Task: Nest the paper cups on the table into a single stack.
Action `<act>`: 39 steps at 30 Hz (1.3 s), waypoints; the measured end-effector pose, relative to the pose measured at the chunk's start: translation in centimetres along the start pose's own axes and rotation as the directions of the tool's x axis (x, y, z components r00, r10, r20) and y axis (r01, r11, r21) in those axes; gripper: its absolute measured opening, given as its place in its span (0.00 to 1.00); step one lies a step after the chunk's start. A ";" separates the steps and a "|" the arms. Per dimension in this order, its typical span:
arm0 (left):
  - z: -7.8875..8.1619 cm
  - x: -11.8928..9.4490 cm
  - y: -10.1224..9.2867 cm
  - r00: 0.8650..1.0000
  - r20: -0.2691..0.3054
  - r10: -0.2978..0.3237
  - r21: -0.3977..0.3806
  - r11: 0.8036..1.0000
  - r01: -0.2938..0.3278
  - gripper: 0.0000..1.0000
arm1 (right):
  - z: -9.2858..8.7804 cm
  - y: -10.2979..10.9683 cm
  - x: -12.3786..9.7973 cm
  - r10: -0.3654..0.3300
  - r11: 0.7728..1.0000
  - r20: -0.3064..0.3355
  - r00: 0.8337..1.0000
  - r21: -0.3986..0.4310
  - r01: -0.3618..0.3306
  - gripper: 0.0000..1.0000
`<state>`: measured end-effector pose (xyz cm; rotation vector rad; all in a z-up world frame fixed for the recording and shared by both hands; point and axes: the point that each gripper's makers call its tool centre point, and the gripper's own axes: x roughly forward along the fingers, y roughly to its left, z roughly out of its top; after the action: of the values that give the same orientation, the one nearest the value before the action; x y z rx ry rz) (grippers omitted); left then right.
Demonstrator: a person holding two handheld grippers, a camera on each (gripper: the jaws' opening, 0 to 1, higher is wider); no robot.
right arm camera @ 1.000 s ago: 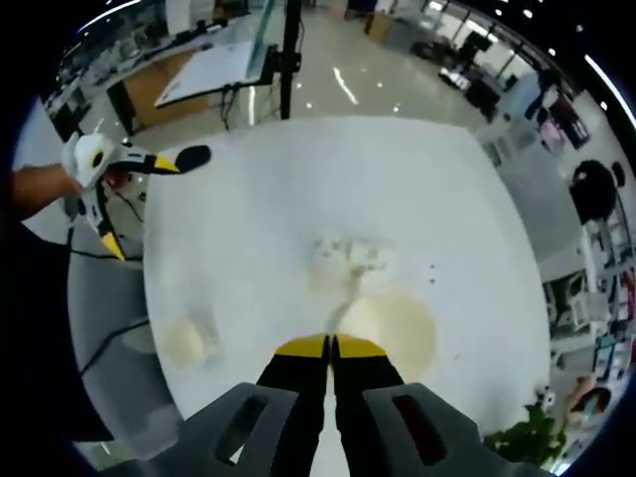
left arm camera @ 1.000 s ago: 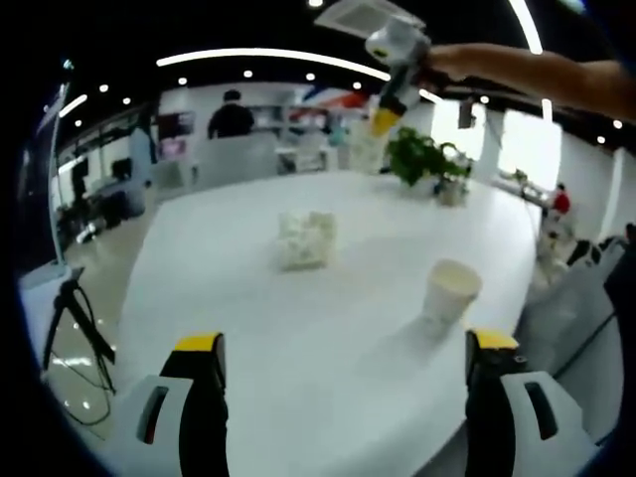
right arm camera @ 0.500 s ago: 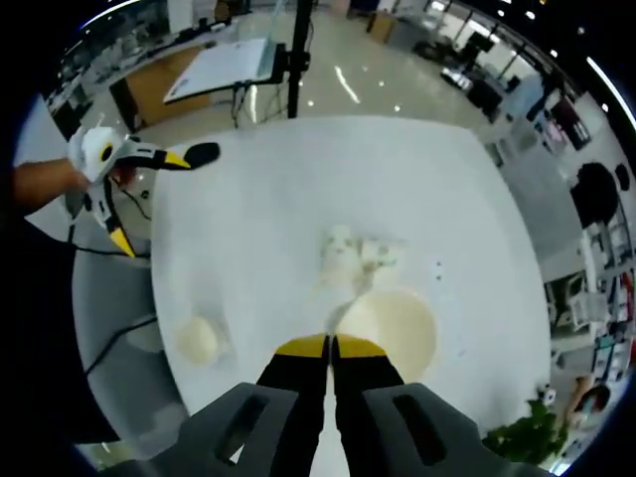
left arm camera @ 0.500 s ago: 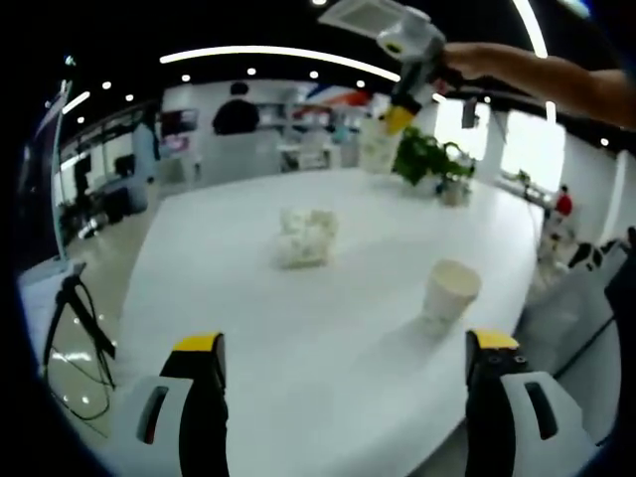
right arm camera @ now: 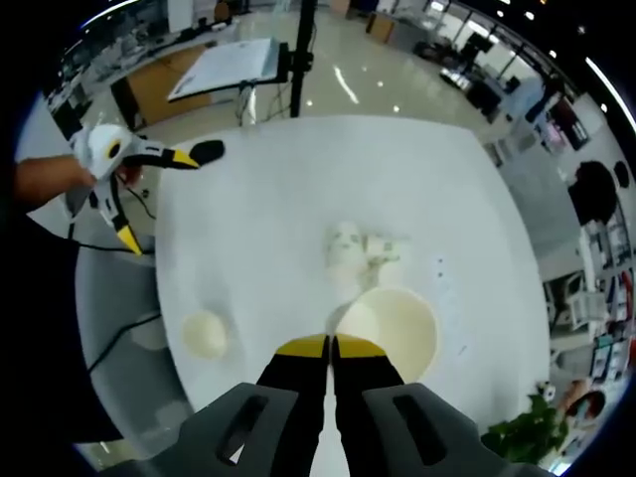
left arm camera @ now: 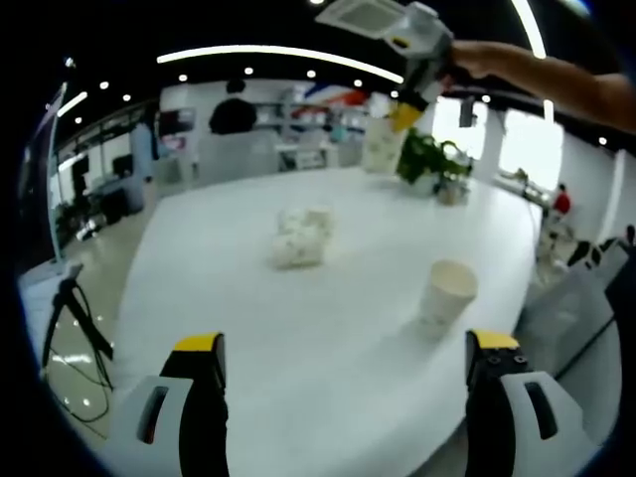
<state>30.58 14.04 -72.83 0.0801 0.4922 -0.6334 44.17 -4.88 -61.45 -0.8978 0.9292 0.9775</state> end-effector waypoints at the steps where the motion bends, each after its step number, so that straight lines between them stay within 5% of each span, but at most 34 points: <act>1: 0.0 0.0 0.0 1.000 0.002 0.000 -0.006 1.000 0.000 0.98 | 0.0 0.2 0.0 0.001 1.000 -0.001 1.000 -0.003 -0.001 0.00; 39: -1.2 0.0 -1.0 1.000 0.000 0.007 -0.040 0.999 -0.007 0.98 | -1.1 5.8 -0.2 -0.014 0.994 0.008 1.000 -0.104 0.015 0.00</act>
<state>29.55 13.49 -73.81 0.0439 0.5041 -0.6164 38.49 -4.20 -62.75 -0.9867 0.8706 1.0238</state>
